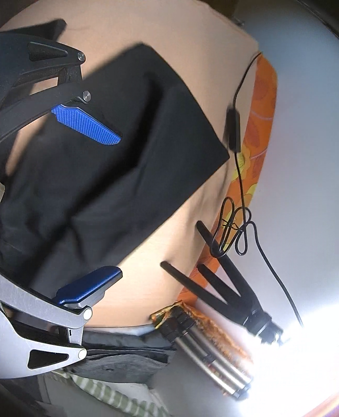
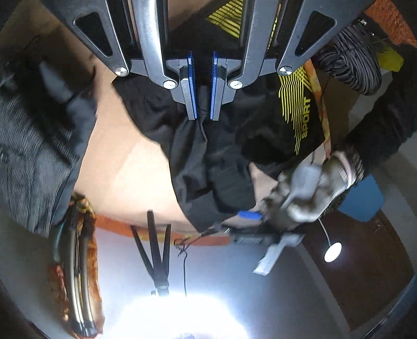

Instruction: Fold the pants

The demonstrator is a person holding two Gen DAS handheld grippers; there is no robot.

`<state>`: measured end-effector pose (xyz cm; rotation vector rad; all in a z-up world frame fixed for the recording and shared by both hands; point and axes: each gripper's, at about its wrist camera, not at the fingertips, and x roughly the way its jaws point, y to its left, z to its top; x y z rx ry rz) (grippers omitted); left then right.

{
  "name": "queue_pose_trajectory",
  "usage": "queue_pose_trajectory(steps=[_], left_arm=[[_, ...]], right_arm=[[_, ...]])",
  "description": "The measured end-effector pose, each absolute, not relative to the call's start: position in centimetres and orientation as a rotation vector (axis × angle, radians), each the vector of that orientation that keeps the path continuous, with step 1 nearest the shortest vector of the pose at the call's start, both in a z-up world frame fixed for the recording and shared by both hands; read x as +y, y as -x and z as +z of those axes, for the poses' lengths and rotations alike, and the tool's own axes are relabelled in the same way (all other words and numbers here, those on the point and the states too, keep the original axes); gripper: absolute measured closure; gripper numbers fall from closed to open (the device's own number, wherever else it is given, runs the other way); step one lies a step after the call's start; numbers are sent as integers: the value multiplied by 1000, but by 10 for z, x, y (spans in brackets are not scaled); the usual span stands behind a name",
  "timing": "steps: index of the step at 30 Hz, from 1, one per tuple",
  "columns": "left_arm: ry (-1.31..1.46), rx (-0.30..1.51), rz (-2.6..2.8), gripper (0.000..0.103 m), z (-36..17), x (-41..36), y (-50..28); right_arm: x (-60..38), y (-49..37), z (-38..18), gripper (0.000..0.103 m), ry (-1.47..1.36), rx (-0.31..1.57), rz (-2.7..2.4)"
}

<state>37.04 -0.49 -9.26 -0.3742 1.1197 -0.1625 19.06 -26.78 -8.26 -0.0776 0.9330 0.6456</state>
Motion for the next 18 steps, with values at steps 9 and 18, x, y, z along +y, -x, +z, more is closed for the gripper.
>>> queue_pose_trajectory(steps=[9,18], left_arm=[[266,1262,-170,9,-122,-54,-396],[171,1313,-135,35,-140,-77,-393]], right_arm=[[-260,-163,-105,95,23,950,708],[-240,-144,-101,95,59,918,748]])
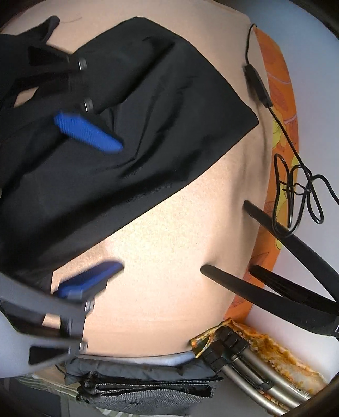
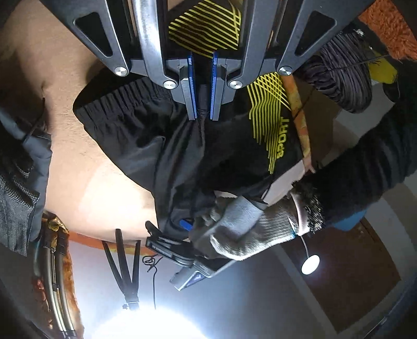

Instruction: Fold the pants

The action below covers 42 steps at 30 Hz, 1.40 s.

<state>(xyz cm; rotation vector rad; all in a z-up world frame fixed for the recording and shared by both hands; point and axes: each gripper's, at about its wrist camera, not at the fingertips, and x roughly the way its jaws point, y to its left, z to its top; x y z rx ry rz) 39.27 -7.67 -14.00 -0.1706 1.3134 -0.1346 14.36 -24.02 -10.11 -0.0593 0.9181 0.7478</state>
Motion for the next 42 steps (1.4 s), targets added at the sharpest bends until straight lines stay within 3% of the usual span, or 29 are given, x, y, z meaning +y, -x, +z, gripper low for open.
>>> queue_pose_trajectory(steps=[4,5,6,7,8,10,22,29,31,33,34,42], left_arm=[[173,1301,-121,46,-143,-77,-394],[167,1295,-123,59,-144,-78,-394],[159,1284,-121,80,-144,-80,-394],[160,1272,-123,90,-144,-80,-395],[170,1266,-127,99,-143,-74,-394],[210,1213,-138,101,-141,-69,-391],[345,990,-147,103,-88,0,-351],[385,1069,-201,102,-92,-25,-364],[370,1104,-217,98,-94,-37,-364],[354,1153,-223,65,-100,-51,-369],[339,1170,-234,62,-102,-58,-370],[121,1338,-174,59,-138,-93,-373]], right_arm=[[-243,-142,-96,95,62,898,737],[-242,-141,-96,95,57,896,737],[-242,-141,-94,95,54,892,735],[-242,-141,-92,95,56,886,730],[-241,-140,-89,95,58,881,722],[-242,-141,-88,95,58,874,710],[-255,-142,-79,95,109,790,580],[-238,-133,-87,95,151,804,604],[-232,-127,-87,95,164,799,623],[-225,-120,-87,95,186,795,654],[-220,-116,-89,95,205,796,669],[-196,-97,-108,95,310,840,747]])
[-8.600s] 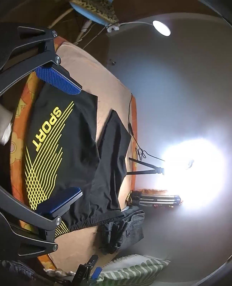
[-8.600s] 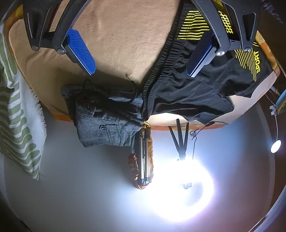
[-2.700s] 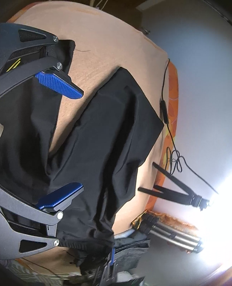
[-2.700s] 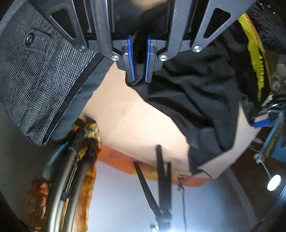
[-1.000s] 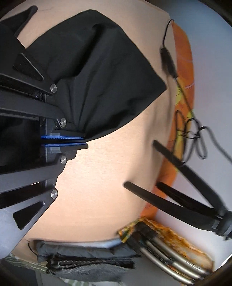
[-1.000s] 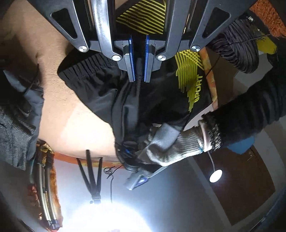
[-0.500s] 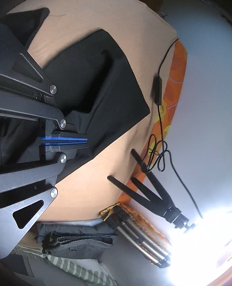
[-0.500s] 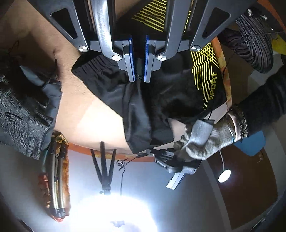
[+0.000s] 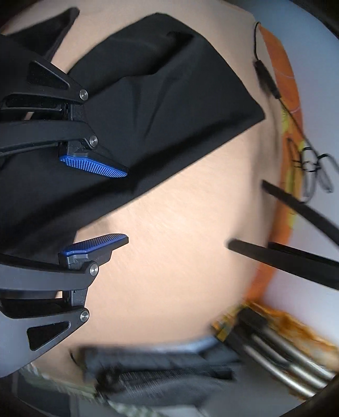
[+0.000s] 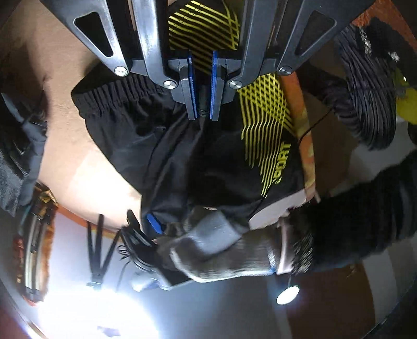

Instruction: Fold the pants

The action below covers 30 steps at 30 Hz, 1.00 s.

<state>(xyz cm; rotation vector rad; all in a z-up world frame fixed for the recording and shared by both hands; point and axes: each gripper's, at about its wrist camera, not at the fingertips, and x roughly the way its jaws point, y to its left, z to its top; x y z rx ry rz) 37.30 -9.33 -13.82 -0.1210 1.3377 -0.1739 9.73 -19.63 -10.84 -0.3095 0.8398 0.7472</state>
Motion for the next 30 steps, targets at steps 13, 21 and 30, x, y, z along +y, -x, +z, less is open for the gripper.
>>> queue_pose_trajectory(steps=[13,21,30], left_arm=[[63,1230,-113,102,-142,-83,-374],[360,1025,-79,103,-111,-8,-332],[512,875,-8,103,-94,57,-280]], right_arm=[[-200,-92,-97,95,319,790,748],[-218,-108,-90,95,285,767,631],[-217,-108,-84,95,313,731,606]])
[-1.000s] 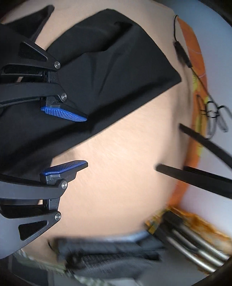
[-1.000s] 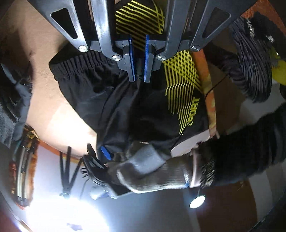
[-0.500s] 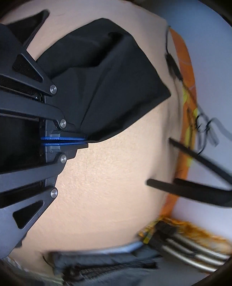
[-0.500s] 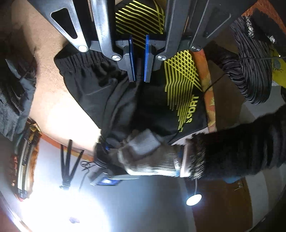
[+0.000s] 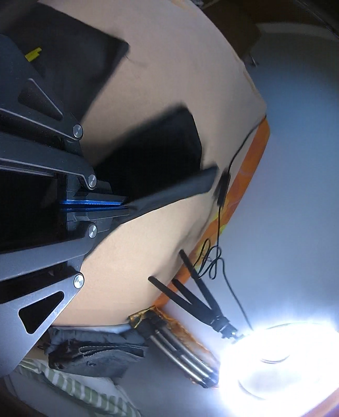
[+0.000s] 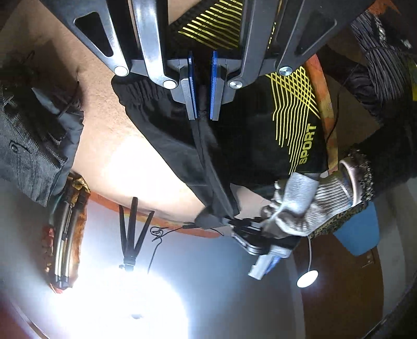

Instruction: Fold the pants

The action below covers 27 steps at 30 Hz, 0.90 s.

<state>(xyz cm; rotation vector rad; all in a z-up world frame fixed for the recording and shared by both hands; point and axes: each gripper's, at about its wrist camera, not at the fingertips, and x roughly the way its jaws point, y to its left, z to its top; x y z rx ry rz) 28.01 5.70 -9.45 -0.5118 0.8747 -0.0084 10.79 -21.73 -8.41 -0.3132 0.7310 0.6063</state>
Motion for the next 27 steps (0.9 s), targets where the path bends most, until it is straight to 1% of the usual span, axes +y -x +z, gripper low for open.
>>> queue_pose_trajectory(steps=[8,14,21,27], left_arm=[[515,808,31,103,-86,71,-231],[493,774,39,103,-75,63,-190],[472,791,35,103,-84,59,-138],[456,819,34,103,-100,58,-107]], right_arm=[[-214,-99,-90,95,377,730,589],[-217,-78,-86,96,411,697,591],[-213,-38,-105,97,488,744,644],[-216,-33,-120,98,510,807,643]])
